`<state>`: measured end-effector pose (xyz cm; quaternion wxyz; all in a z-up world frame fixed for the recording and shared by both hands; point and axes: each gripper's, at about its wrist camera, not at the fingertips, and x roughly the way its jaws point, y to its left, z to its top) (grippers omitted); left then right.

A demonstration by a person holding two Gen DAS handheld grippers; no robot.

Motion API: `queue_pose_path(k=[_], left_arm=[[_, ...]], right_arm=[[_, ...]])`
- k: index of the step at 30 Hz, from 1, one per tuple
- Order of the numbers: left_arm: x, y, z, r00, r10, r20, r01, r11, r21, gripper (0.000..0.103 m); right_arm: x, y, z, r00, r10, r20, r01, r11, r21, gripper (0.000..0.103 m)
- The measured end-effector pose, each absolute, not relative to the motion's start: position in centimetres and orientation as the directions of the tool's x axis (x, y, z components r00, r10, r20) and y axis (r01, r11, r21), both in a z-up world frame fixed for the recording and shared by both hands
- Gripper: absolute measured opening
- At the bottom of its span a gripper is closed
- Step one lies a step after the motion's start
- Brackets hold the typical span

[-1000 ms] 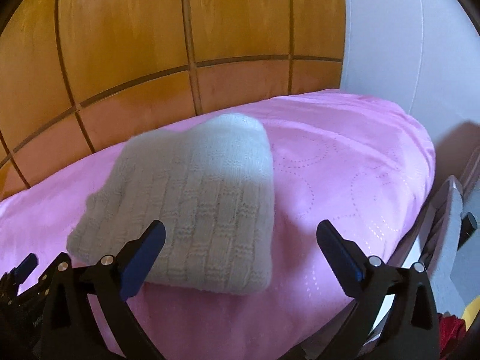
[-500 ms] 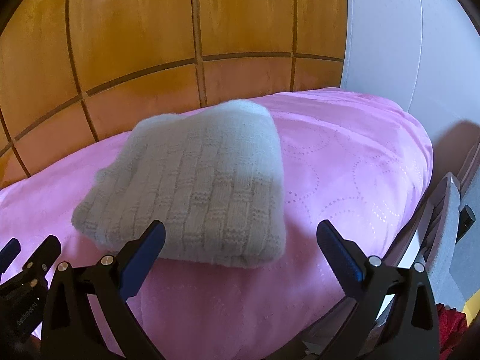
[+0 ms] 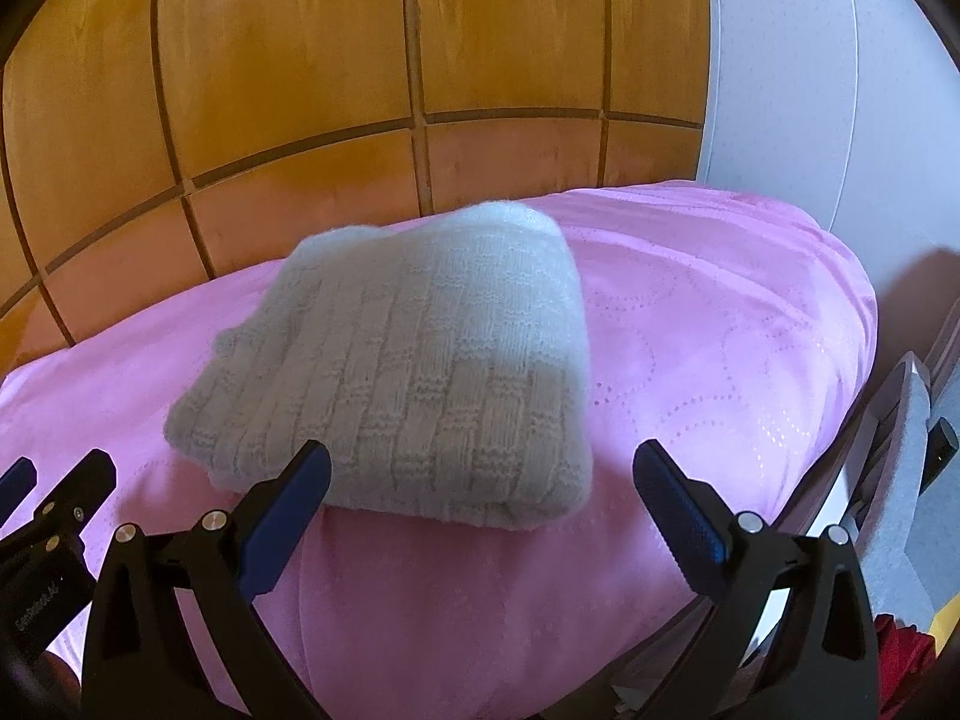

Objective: Fold small clothes

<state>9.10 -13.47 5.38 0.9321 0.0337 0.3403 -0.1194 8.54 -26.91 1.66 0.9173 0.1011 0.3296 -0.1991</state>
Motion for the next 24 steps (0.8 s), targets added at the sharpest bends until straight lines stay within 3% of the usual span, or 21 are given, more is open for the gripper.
queue_pose_path(k=[24], left_arm=[[9.41,-13.63,4.99,0.738,-0.213,-0.640,0.255,0.967,-0.028,0.099]], right_arm=[[9.24,-26.85,1.29,0.699,-0.274,-0.661,0.406,0.913,0.050,0.101]])
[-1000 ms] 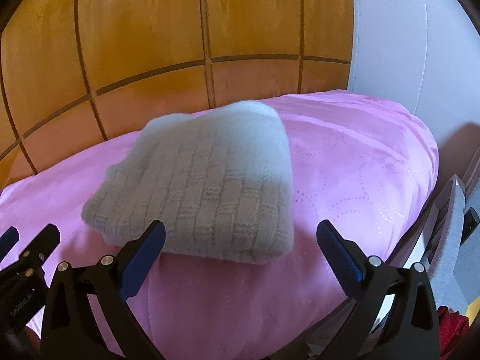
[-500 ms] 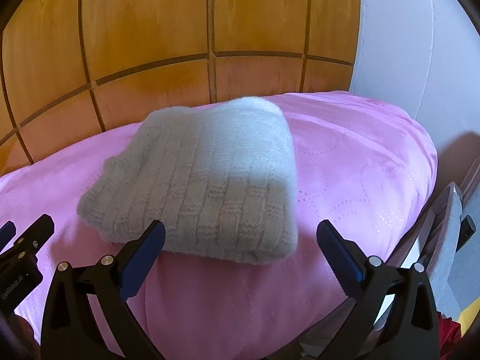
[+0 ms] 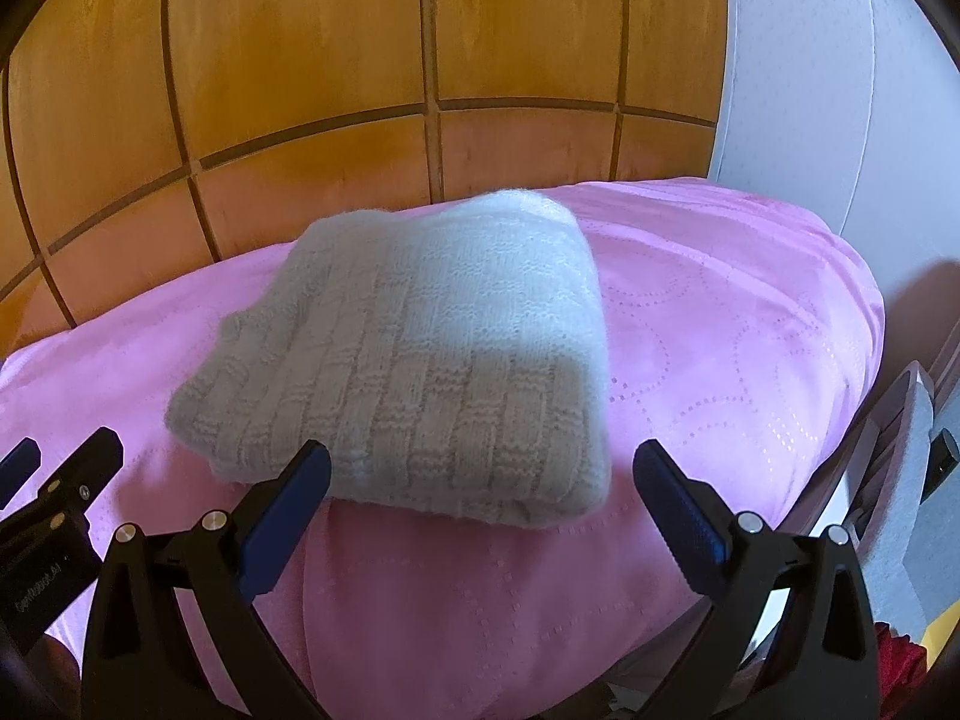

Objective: Fold small clothes

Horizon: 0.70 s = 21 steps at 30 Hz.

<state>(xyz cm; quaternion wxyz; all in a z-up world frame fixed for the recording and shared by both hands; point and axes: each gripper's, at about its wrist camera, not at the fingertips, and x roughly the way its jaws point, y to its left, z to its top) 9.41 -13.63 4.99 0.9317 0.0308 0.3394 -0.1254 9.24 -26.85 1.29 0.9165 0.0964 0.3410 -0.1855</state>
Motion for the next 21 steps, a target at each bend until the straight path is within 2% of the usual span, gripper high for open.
queue_pose_path(k=[15,21], left_arm=[[8.9,-13.7,5.7,0.759,-0.227,-0.610,0.271,0.962,-0.021,0.099],[9.3,-13.8,5.2,0.737,-0.223,-0.638,0.264,0.964,-0.033,0.099]], right_arm=[[9.0,-27.2,1.4,0.709,-0.259,-0.656,0.397,0.915,0.067,0.101],[8.8,-29.1,2.8,0.753,-0.243,-0.611,0.388,0.914,0.115,0.101]])
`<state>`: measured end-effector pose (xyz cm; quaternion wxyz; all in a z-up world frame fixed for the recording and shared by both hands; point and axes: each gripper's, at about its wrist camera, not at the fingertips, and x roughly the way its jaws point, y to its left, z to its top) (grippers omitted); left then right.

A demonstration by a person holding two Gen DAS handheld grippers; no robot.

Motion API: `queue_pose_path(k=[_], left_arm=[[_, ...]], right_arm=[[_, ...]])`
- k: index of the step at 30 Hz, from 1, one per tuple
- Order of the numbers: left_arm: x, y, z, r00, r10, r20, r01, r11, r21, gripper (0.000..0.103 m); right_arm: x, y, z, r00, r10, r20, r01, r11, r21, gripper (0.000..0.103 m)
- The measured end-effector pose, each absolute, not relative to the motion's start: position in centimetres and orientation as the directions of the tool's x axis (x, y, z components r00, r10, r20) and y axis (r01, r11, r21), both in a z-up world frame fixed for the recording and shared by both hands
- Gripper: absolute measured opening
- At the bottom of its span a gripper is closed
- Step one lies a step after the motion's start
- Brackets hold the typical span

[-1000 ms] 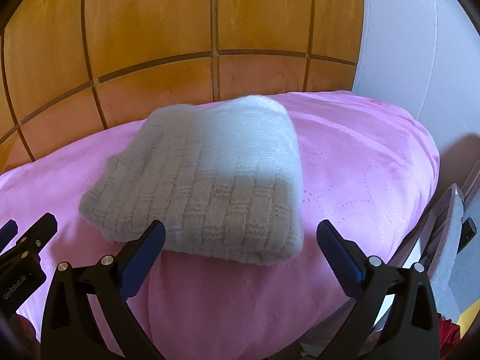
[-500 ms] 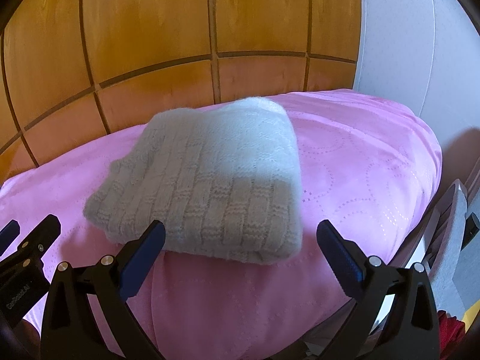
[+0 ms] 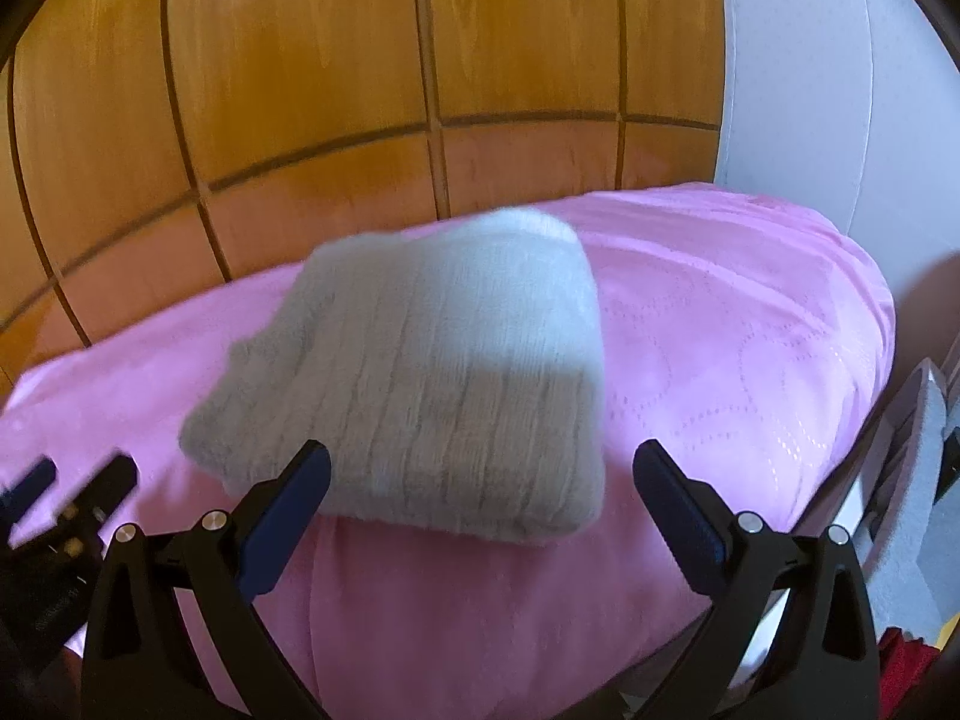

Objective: Fold small clothes

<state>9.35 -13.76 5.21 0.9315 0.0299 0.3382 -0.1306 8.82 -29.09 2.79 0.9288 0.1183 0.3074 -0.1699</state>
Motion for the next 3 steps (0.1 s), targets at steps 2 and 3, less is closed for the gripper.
queue_pose_path(k=[2,3], left_arm=[[9.7,-13.6,4.8,0.728,-0.216,-0.651,0.254,0.966,-0.036,0.099],[9.8,-13.5,4.7,0.725,-0.213,-0.655,0.250,0.967,-0.038,0.099]], right_arm=[[9.1,-31.2,3.5,0.760,-0.254,-0.599,0.414,0.899,0.145,0.101],[9.6,-33.4,3.7,0.752,-0.267,-0.602,0.444,0.881,0.164,0.101]])
